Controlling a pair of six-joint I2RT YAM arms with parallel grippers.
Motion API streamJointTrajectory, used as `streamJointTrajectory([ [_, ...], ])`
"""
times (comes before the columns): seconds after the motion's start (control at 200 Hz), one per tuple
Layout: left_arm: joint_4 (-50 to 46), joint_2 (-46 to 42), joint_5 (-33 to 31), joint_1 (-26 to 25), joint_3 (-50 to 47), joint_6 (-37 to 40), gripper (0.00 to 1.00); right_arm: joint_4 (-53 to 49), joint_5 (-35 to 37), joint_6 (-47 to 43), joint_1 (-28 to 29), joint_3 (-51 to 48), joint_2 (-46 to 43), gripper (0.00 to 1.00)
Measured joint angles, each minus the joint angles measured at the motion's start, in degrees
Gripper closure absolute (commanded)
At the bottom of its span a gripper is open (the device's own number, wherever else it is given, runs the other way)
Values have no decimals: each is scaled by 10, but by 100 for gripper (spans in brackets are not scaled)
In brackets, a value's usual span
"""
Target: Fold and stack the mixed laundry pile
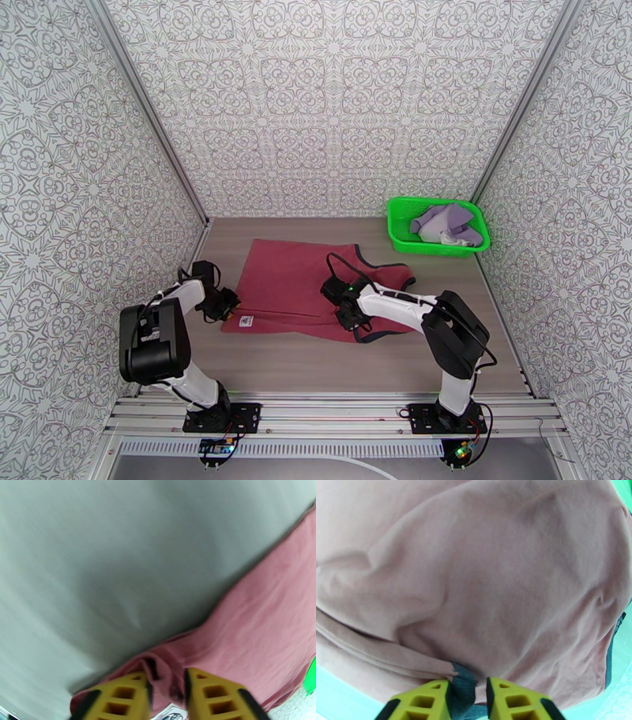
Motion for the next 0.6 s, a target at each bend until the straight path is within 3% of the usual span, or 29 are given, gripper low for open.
streamJointTrajectory([
  [0.37, 4, 10, -7, -2, 43, 1, 61, -2, 29, 21, 0, 0, 0, 62],
  [0.6, 10, 26, -7, -2, 44, 1, 61, -15, 29, 31, -6, 2, -1, 43],
])
